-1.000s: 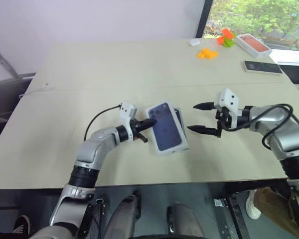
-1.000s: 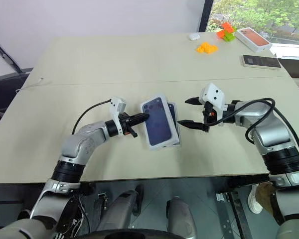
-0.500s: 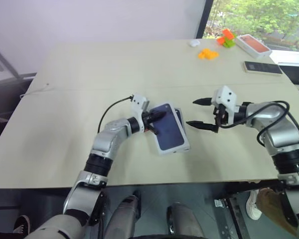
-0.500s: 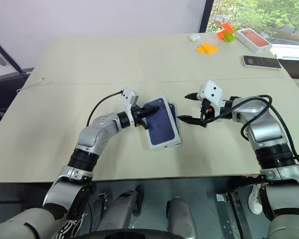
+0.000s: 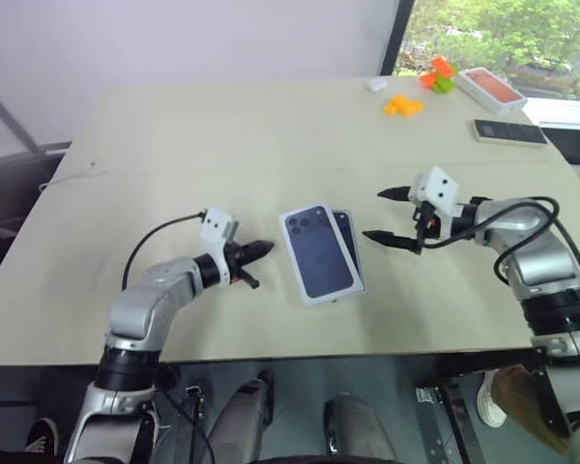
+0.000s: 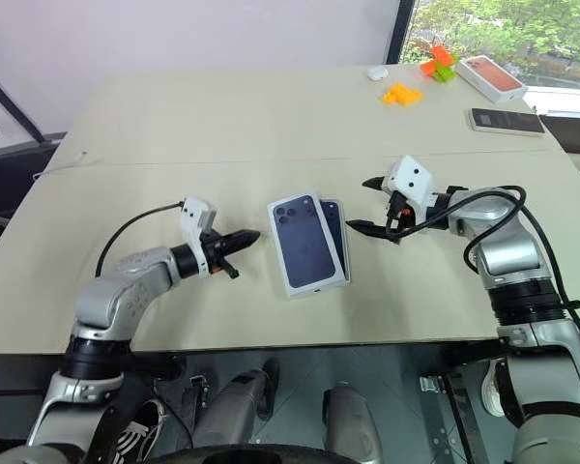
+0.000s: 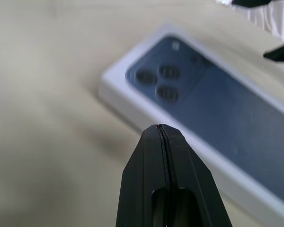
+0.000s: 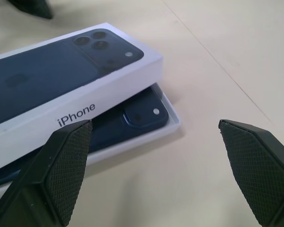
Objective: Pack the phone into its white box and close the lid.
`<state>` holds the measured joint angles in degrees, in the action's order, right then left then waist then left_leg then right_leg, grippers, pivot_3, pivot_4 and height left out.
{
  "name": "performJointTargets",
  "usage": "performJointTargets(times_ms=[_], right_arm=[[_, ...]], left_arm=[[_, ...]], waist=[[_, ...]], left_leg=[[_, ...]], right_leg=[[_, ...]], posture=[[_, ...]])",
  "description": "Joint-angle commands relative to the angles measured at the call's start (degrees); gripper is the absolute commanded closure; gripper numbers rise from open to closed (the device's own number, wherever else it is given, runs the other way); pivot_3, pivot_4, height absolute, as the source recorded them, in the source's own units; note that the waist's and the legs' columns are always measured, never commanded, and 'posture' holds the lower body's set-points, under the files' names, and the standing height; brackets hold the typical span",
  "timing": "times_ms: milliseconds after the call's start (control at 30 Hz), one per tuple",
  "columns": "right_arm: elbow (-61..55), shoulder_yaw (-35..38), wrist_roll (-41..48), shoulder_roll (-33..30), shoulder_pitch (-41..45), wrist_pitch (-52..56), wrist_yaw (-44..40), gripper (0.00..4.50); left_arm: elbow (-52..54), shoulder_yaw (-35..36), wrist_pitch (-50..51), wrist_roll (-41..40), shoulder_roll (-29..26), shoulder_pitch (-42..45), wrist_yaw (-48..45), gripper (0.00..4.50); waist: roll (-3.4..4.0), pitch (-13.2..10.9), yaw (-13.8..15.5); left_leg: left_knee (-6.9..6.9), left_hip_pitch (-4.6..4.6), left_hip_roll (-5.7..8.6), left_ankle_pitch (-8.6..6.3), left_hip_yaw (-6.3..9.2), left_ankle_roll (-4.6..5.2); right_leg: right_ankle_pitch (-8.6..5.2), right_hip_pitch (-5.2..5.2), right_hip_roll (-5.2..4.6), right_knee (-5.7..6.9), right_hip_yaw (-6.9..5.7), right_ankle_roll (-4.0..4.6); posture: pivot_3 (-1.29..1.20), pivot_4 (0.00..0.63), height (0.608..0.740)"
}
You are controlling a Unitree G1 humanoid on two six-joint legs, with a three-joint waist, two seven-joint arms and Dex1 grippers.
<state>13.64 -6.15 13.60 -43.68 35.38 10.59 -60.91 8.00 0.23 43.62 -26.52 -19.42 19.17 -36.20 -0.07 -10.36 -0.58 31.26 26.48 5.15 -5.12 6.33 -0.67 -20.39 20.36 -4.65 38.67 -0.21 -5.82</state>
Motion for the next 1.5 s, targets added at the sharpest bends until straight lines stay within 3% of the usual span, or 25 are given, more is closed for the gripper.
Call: performJointTargets(times_ms=[33, 267, 500, 600, 833, 1167, 1500], right_arm=[[-0.6, 1.7, -0.2, 0.3, 1.9, -0.8, -0.3, 0.0], [1.2, 0.5, -3.0, -0.5, 2.0, -3.2, -1.6, 0.0], [1.0, 0.0, -6.1, -0.2, -0.4, -5.9, -1.8, 0.0], [1.2, 0.1, -6.5, -0.3, -0.7, -5.6, -2.1, 0.84], [-1.4, 1.1, -4.3, 0.1, -2.0, -2.7, -3.8, 4.42], [-8.7, -0.9, -5.0, 2.6, -4.5, 1.0, -2.4, 4.48], [-7.0, -1.9, -7.3, 3.7, -3.4, 0.2, 0.1, 4.48]], left_arm=[[3.0, 0.2, 1.1, -1.6, 1.1, -1.3, 1.4, 4.48], [-5.4, -3.3, -2.9, 1.8, 6.9, 1.7, 3.4, 4.48], [-10.4, -4.1, -5.8, 3.0, 9.2, 5.3, 3.1, 4.48], [-11.1, -4.2, -6.2, 3.2, 9.1, 5.8, 3.0, 4.5], [-11.6, -4.0, -7.1, 3.2, 9.5, 7.5, 3.2, 4.5], [-13.7, -3.8, -7.9, 3.8, 11.3, 9.6, 4.3, 4.5], [-15.5, -3.5, -8.5, 4.1, 11.8, 12.0, 4.1, 4.5]], waist=[[0.0, 0.0, 0.1], [-0.01, 0.0, 0.1], [-0.01, 0.0, 0.0], [-0.01, 0.0, -0.2], [-0.01, 0.0, -0.1], [-0.01, 0.0, -0.1], [-0.01, 0.0, -0.1]], left_leg=[[0.01, 0.0, 0.0, 0.0, 0.01, 0.0], [0.04, -0.01, 0.01, 0.0, 0.0, 0.0], [0.02, 0.0, 0.01, 0.01, -0.01, 0.0], [0.01, 0.0, 0.01, 0.01, -0.03, 0.0], [0.05, -0.03, 0.0, 0.03, -0.01, -0.04], [0.05, -0.03, 0.0, 0.03, 0.0, -0.04], [0.3, -0.02, 0.0, 0.03, 0.01, -0.04]], right_leg=[[0.0, 0.0, 0.0, 0.0, 0.0, 0.01], [0.0, -0.03, 0.0, 0.0, -0.02, 0.0], [0.02, -0.02, 0.02, 0.0, -0.02, -0.04], [0.02, 0.0, 0.02, 0.02, -0.02, -0.04], [0.02, -0.01, 0.02, 0.12, -0.02, -0.04], [0.02, -0.01, 0.03, 0.13, -0.02, -0.04], [0.02, -0.03, 0.04, 0.33, -0.02, -0.04]], posture=[[0.0, 0.15, 0.74], [0.0, 0.15, 0.74], [0.0, 0.15, 0.74], [0.0, 0.15, 0.74], [0.0, 0.15, 0.74], [0.0, 0.15, 0.74], [0.0, 0.15, 0.74]])
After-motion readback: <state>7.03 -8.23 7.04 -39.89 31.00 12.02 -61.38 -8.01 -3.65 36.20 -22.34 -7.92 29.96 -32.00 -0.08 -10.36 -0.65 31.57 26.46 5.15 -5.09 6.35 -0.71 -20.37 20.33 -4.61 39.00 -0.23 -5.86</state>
